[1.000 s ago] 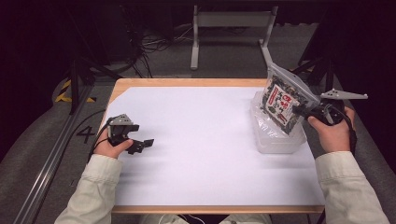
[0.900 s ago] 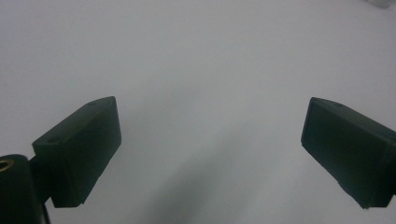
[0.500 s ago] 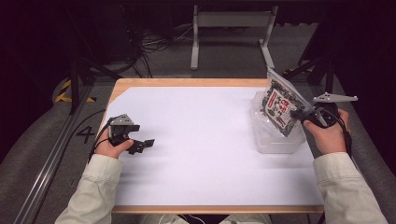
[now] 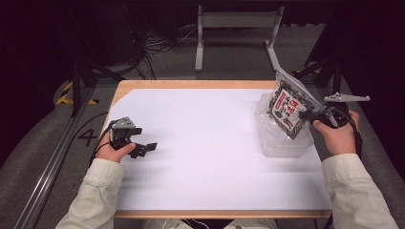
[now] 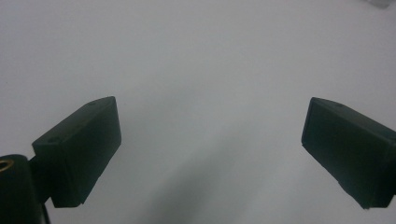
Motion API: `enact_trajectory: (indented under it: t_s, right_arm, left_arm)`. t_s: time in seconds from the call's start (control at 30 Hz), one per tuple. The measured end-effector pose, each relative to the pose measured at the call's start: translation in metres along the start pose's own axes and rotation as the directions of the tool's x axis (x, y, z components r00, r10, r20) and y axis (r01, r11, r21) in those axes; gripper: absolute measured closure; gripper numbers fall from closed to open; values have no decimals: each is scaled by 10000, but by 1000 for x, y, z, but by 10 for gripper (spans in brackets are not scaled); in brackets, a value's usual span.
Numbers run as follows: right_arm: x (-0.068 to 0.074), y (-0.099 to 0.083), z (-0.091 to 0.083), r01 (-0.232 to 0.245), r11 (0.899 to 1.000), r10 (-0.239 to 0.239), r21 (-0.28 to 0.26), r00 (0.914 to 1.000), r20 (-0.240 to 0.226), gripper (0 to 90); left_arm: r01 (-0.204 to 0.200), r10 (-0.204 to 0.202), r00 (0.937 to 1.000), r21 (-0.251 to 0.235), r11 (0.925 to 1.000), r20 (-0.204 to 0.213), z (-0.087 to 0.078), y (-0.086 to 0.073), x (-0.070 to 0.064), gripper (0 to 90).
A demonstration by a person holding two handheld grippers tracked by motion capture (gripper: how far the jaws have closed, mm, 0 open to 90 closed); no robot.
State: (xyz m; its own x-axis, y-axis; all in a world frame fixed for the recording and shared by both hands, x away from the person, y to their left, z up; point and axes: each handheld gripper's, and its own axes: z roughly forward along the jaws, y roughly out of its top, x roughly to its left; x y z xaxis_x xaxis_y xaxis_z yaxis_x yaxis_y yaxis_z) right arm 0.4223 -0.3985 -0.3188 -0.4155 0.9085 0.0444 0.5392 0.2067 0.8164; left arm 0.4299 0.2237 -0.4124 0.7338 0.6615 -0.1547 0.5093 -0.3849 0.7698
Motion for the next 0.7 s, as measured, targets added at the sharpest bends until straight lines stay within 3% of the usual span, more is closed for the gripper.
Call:
enact_trajectory:
  t_s: [0.1, 0.23, 0.43, 0.7]
  right_arm:
    - [-1, 0, -2, 5, 9999, -6, -122, 10000, -13, 739]
    - [-4, 1, -8, -46, 9979, 52, -643, 9999, 95, 620]
    - [-1, 7, -20, 340, 9947, -331, -971, 9994, 105, 508]
    - [8, 21, -38, 794, 9796, -777, -1844, 9968, 166, 398]
  left_arm:
    - [-20, 20, 10000, 11, 10000, 26, 0, 0, 1, 57]
    - [26, -26, 10000, -28, 10000, -3, -1, -1, 1, 57]
    - [48, -48, 10000, -12, 10000, 79, 0, 0, 0, 57]
    - [52, -52, 10000, -69, 10000, 64, 0, 0, 1, 57]
